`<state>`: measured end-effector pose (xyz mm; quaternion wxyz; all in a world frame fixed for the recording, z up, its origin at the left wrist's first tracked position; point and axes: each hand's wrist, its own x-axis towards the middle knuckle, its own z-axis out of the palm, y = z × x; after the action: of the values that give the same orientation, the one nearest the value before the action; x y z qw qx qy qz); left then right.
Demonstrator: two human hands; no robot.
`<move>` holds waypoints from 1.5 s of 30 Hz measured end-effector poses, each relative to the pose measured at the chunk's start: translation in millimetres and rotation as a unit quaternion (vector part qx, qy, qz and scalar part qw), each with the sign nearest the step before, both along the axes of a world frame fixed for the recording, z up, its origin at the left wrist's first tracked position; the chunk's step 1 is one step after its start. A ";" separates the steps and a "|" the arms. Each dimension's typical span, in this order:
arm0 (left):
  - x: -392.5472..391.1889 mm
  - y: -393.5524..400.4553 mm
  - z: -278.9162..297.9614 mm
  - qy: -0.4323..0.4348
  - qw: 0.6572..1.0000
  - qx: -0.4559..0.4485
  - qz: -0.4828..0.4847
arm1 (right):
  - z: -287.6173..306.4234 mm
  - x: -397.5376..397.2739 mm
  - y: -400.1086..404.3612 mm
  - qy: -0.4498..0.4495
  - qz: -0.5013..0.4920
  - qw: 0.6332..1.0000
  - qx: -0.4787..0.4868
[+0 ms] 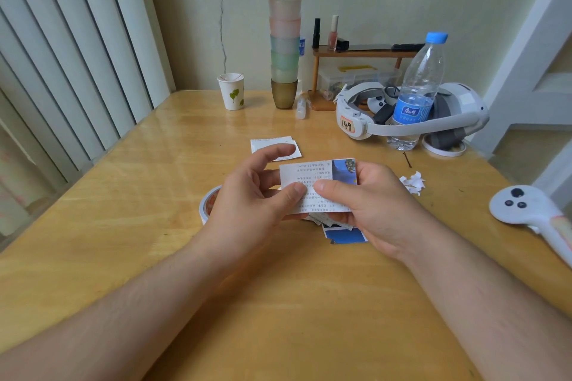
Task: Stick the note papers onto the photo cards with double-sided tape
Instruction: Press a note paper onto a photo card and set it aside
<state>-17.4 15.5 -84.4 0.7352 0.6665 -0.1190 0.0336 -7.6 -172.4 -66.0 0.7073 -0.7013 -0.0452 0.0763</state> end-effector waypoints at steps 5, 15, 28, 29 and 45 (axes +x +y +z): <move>-1.2 -0.5 1.2 0.010 1.000 -0.018 -0.009 | 0.7 -0.8 0.6 -0.024 -0.004 0.999 -0.023; -3.3 -5.9 -1.1 0.044 0.997 -0.018 -0.065 | 3.5 -3.5 0.0 -0.073 0.016 0.997 -0.034; -1.8 -0.9 -4.2 -0.060 0.989 0.125 0.050 | 9.0 -10.3 -0.5 -0.072 0.032 0.994 -0.075; -2.3 -1.2 -4.4 -0.062 0.987 0.135 0.052 | 8.8 -10.3 0.1 -0.074 0.028 0.994 -0.082; -5.9 1.5 -6.2 -0.066 0.978 0.199 0.000 | 7.9 -8.1 -2.5 -0.140 0.007 0.978 -0.156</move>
<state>-23.3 17.0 -90.6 0.5780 0.7960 -0.1716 0.0535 -15.7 -174.9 -58.1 0.5754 -0.8063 -0.1366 -0.0118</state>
